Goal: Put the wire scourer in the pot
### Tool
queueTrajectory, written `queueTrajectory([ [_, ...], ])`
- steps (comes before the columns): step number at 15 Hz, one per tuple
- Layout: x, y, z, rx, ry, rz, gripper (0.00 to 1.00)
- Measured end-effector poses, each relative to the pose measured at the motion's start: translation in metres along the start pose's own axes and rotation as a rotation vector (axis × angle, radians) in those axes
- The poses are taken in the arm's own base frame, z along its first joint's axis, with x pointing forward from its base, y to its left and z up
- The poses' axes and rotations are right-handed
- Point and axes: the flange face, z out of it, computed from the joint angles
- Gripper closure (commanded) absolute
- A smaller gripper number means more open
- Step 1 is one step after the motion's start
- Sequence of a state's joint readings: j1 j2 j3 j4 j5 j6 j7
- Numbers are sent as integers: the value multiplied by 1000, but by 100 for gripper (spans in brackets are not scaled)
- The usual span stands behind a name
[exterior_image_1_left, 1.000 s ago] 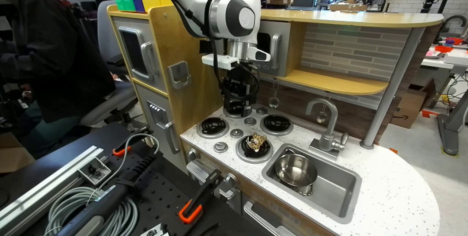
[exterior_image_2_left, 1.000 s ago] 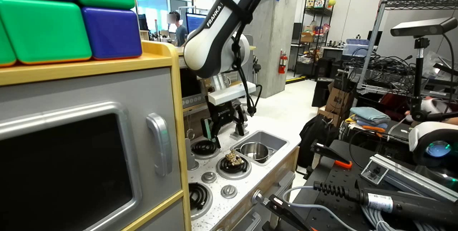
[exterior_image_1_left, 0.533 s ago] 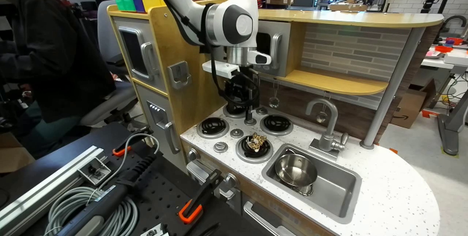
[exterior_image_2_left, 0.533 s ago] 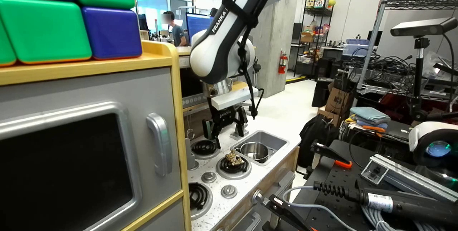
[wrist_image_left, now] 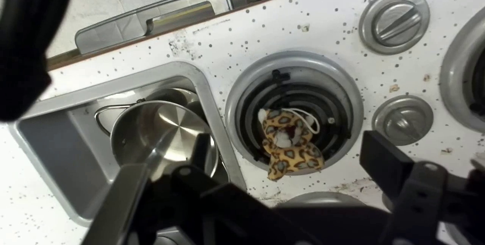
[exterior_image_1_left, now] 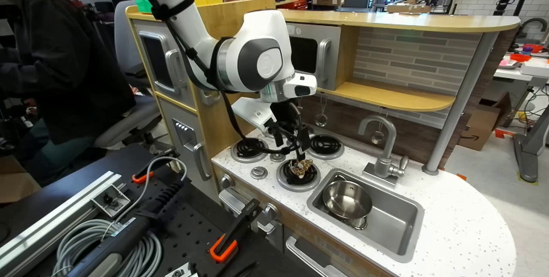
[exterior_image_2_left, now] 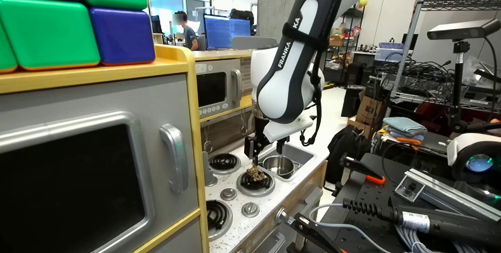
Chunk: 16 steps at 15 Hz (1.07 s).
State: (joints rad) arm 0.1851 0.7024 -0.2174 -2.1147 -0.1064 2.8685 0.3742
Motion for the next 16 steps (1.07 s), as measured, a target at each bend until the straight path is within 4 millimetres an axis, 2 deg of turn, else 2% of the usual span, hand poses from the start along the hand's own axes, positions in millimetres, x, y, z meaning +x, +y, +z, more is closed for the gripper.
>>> queueTrajectory([
  [4, 2, -7, 30, -40, -13, 35, 0],
  [8, 23, -18, 63, -54, 2, 79, 0],
  [9, 28, -20, 69, -55, 5, 86, 25],
  [10, 33, -22, 73, -57, 7, 92, 26],
  [11, 37, -24, 78, -61, 5, 95, 32],
  [14, 46, -29, 91, -77, -9, 94, 58],
  [16, 52, -33, 92, -80, -11, 92, 73],
])
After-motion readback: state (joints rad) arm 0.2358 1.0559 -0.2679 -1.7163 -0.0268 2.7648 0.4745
